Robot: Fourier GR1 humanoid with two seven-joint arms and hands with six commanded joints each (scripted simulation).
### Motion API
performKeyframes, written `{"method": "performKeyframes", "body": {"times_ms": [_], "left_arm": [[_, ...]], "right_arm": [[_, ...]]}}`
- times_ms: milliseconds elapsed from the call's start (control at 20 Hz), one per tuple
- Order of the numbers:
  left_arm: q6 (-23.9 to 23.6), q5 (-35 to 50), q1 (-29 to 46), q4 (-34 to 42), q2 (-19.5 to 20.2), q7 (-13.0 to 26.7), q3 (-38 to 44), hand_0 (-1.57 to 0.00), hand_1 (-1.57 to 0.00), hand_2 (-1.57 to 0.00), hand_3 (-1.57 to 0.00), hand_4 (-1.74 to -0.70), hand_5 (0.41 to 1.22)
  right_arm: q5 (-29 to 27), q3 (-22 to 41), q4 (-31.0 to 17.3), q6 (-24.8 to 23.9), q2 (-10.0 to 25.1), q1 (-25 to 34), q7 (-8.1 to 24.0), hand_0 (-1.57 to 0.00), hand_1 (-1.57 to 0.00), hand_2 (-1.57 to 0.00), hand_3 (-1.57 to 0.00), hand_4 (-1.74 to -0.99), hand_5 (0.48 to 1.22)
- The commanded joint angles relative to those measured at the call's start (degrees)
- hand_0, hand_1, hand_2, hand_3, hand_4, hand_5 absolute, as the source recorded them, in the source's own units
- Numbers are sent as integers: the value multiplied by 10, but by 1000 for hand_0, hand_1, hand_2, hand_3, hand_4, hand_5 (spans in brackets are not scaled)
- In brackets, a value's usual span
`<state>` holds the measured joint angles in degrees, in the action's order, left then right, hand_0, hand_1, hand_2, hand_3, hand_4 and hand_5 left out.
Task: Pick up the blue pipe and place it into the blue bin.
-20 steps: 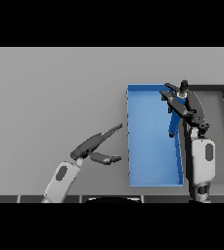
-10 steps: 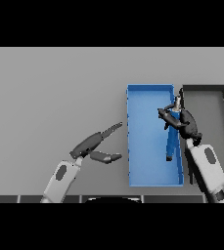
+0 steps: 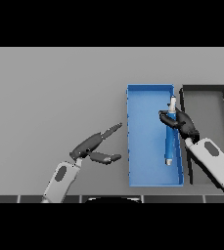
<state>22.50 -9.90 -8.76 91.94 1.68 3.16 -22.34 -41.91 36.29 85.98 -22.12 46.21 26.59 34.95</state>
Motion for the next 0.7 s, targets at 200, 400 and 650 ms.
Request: {"method": "performKeyframes", "body": {"times_ms": [200, 400, 650], "left_arm": [[2, 4, -5, 0, -4, 6, 0, 1, 1, 1, 1, -930, 496], [-2, -2, -8, -4, -4, 5, 0, 1, 1, 1, 1, -931, 497], [2, 7, -7, 12, -5, 17, -1, 1, 1, 1, 1, -930, 496]], "right_arm": [[-18, 89, -7, 27, 43, 49, 0, -92, -87, -84, -24, -1175, 788], [-28, 118, -5, 36, 57, 65, 0, -37, -35, -34, -9, -1110, 736], [-12, 130, -4, 53, 60, 70, -7, -19, -17, -17, -4, -1084, 712]]}}
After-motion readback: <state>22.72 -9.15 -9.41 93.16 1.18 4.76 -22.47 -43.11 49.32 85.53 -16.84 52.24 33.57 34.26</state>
